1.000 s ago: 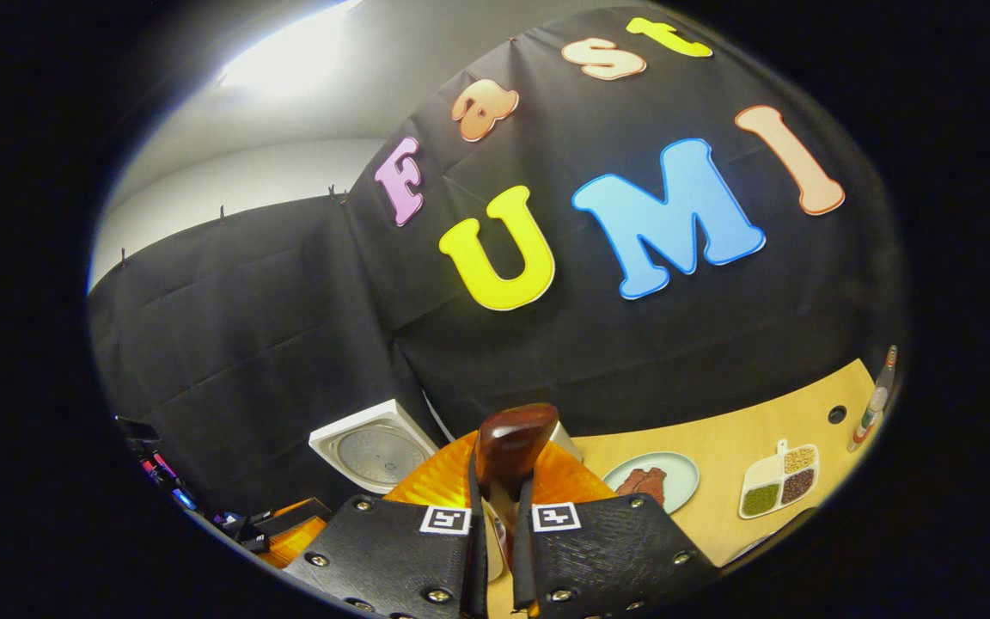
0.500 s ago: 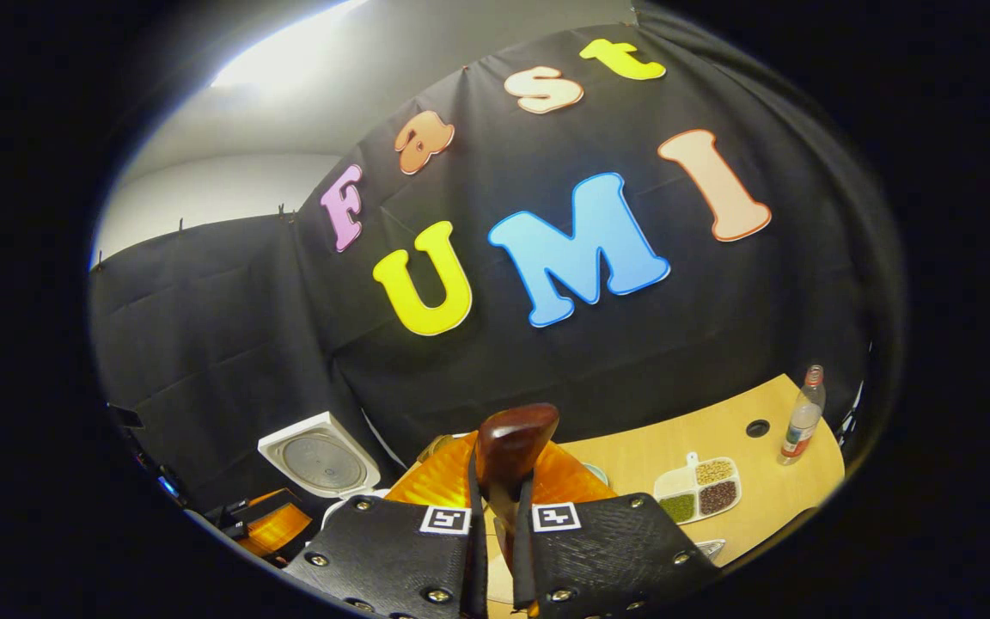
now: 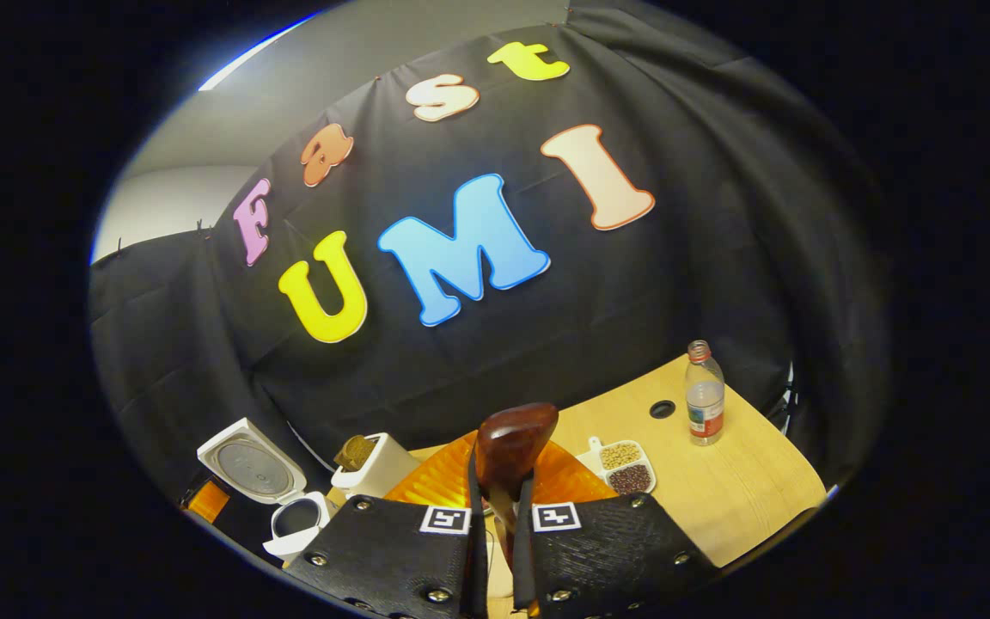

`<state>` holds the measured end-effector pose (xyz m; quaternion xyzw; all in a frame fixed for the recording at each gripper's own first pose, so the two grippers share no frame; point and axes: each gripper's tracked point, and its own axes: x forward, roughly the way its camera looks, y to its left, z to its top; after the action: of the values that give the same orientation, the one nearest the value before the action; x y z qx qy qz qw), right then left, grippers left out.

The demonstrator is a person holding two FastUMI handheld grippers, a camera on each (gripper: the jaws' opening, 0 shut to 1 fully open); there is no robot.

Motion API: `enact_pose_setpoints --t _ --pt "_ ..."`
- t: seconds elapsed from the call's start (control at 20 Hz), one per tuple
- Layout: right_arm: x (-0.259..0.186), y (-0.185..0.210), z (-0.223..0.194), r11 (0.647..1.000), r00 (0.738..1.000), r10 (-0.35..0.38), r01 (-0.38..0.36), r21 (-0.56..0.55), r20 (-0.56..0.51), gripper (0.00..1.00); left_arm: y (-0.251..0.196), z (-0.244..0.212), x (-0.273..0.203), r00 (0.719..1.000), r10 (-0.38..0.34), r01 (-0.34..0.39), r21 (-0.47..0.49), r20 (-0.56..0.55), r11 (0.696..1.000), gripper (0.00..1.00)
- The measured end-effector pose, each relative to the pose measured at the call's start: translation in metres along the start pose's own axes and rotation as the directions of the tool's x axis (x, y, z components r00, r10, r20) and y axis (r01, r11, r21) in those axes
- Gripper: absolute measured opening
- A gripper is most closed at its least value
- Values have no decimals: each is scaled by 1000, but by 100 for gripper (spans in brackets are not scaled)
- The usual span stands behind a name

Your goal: Close the left gripper, press the button to open the rice cooker; take a wooden spoon from the chopstick holder with the right hand, scoop a spoonful of rice and pour it into the rice cooker, then put the wooden spoon back into the chopstick holder.

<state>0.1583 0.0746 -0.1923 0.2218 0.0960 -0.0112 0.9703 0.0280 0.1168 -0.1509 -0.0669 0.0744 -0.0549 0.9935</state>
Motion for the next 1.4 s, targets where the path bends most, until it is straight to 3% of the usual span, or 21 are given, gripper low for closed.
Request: enact_pose_setpoints --t 0.5,0.85,0.95,1.0,1.05,1.1,1.2,1.4 --pt "25 -70 -63 973 971 -229 227 -34 -70 12 11 -3 -8 999 33 -33 8 -26 999 96" --pt "51 -86 -111 956 943 -292 291 -32 -157 12 37 0 -27 994 99 -99 17 -48 995 96" --pt "51 -89 -118 961 947 -277 274 -39 -164 14 42 1 -29 993 107 -106 18 -50 994 96" --pt "47 -88 -119 964 949 -268 264 -46 -168 18 44 1 -30 993 109 -108 15 -51 994 97" --pt "45 -88 -120 966 951 -258 251 -63 -171 27 45 1 -30 993 109 -108 10 -53 994 98" --pt "48 -90 -122 960 946 -275 262 -97 -173 44 45 1 -29 993 107 -107 5 -52 994 98" --pt "36 -102 -112 933 932 -335 309 -181 -135 99 46 3 -27 994 103 -104 -2 -46 995 98" --pt "7 -89 -64 911 944 -330 311 -270 -25 98 43 8 -22 996 86 -86 0 -33 996 98"
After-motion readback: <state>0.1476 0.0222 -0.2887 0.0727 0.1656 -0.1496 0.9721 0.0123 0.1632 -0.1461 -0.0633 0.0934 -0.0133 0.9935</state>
